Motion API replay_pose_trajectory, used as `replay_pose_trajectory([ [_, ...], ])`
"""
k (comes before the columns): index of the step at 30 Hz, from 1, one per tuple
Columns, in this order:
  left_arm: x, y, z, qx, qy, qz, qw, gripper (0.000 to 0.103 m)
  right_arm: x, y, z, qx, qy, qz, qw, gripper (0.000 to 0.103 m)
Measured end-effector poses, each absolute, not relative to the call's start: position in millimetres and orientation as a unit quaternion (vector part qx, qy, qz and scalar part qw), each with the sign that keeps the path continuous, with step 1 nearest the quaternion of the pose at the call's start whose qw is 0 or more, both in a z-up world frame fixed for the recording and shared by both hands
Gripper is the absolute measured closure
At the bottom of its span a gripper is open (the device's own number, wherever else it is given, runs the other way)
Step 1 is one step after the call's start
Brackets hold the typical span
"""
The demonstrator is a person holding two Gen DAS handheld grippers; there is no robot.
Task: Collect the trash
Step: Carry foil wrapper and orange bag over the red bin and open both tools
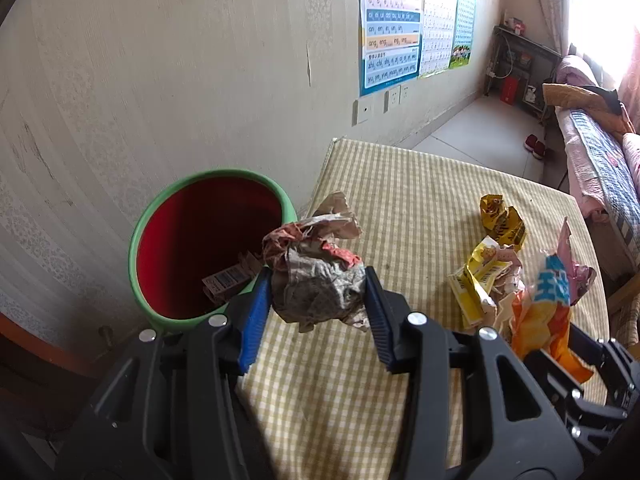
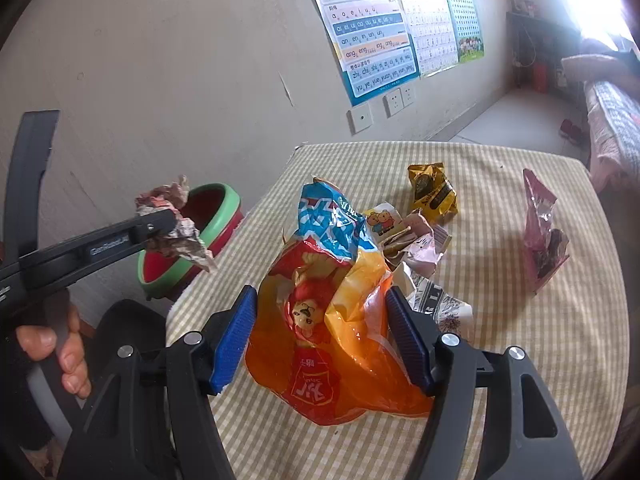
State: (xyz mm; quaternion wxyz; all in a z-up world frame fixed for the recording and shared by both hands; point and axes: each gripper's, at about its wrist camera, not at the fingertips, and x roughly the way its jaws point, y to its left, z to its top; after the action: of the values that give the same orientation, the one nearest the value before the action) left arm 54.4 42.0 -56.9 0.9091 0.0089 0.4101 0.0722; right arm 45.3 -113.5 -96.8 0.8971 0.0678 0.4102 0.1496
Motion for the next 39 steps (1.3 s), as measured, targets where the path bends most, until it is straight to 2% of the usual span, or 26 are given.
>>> replay_pose_trajectory([
  [10, 38, 66, -56, 0.004, 0.380, 0.058, 0.923, 0.059, 45, -83, -95, 0.013, 0.428, 0.134, 0.894, 0.038],
  [39, 43, 136, -53, -0.066, 0.370, 0.087, 0.923, 0.058, 72, -14, -72, -0.058, 0.430, 0.166, 0.885, 0.038],
])
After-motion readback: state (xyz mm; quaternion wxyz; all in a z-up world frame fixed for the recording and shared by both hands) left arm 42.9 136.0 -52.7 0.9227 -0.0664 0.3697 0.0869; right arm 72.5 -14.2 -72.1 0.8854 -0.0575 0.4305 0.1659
